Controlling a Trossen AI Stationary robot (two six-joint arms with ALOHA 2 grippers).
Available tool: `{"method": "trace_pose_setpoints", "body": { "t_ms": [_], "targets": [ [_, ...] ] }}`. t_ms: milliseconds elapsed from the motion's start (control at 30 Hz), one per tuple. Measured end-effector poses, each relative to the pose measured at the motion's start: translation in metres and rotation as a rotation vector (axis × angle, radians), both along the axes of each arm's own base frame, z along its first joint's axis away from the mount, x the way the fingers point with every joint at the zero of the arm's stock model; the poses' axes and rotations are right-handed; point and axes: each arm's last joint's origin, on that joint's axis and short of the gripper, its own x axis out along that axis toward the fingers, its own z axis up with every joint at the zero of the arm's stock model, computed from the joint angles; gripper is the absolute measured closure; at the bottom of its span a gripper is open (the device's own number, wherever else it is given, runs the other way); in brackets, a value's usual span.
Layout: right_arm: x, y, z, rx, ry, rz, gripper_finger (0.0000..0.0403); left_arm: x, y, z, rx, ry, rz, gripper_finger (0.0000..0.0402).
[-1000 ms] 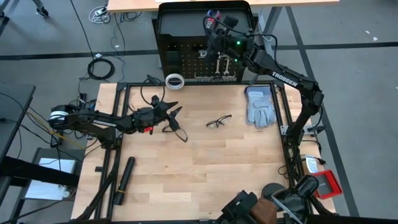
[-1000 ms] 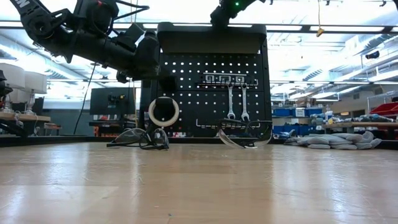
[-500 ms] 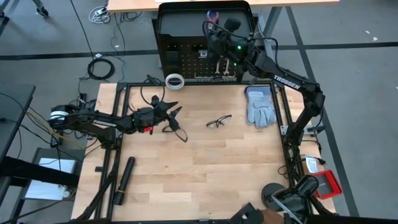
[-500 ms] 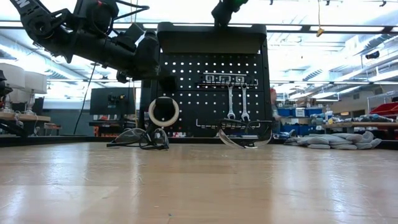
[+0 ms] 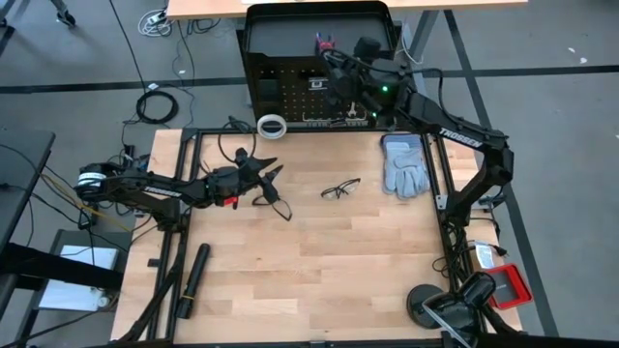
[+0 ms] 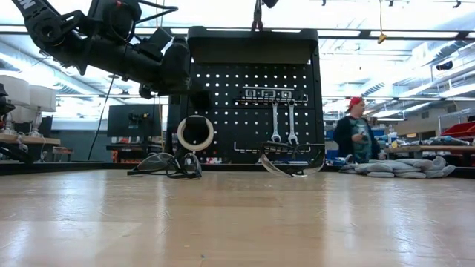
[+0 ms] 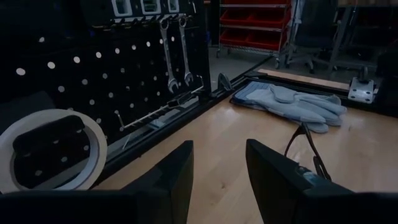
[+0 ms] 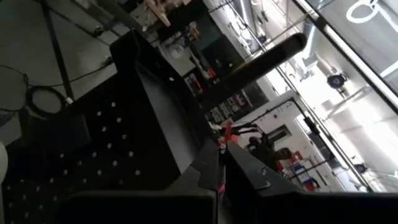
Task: Hang tools onto peg board
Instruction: Remove the blue-orange pliers from the black pegboard
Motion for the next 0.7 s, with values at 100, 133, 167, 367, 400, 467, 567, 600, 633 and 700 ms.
{"method": "trace_pose_setpoints", "body": {
  "t_ms": [100, 133, 167, 367, 400, 467, 567, 600, 633, 700],
  "targets": [
    [0.000, 0.001, -0.002, 0.018, 0.010, -0.019, 0.0382, 0.003, 0.001, 0.007, 0.061, 0.013, 0.017, 0.0249],
    [0.000, 0.002, -0.004, 0.031, 0.021, -0.020, 0.0382, 0.005, 0.002, 0.014, 0.102, 0.016, 0.042, 0.0249],
    [0.000, 0.003, -0.006, 0.047, 0.032, -0.018, 0.0382, 0.008, 0.004, 0.022, 0.147, 0.018, 0.073, 0.0249],
    [-0.003, 0.004, -0.009, 0.101, 0.040, -0.022, 0.0382, 0.034, 0.017, 0.106, 0.469, 0.101, 0.085, 0.0243],
    [-0.004, 0.005, -0.010, 0.111, 0.045, -0.023, 0.0382, 0.037, 0.020, 0.120, 0.506, 0.134, 0.078, 0.0240],
    [-0.007, 0.007, -0.009, 0.127, 0.041, -0.017, 0.0382, 0.043, 0.029, 0.145, 0.566, 0.181, 0.085, 0.0231],
    [-0.010, 0.012, -0.006, 0.146, 0.024, -0.005, 0.0382, 0.053, 0.045, 0.171, 0.679, 0.252, 0.110, 0.0211],
    [-0.012, 0.013, -0.005, 0.151, 0.024, 0.007, 0.0382, 0.057, 0.050, 0.176, 0.718, 0.276, 0.117, 0.0203],
    [-0.012, 0.014, -0.005, 0.155, 0.019, 0.022, 0.0382, 0.063, 0.054, 0.179, 0.751, 0.302, 0.120, 0.0195],
    [-0.014, 0.016, -0.002, 0.162, 0.001, 0.053, 0.0382, 0.074, 0.064, 0.185, 0.800, 0.339, 0.136, 0.0177]
  ]
}}
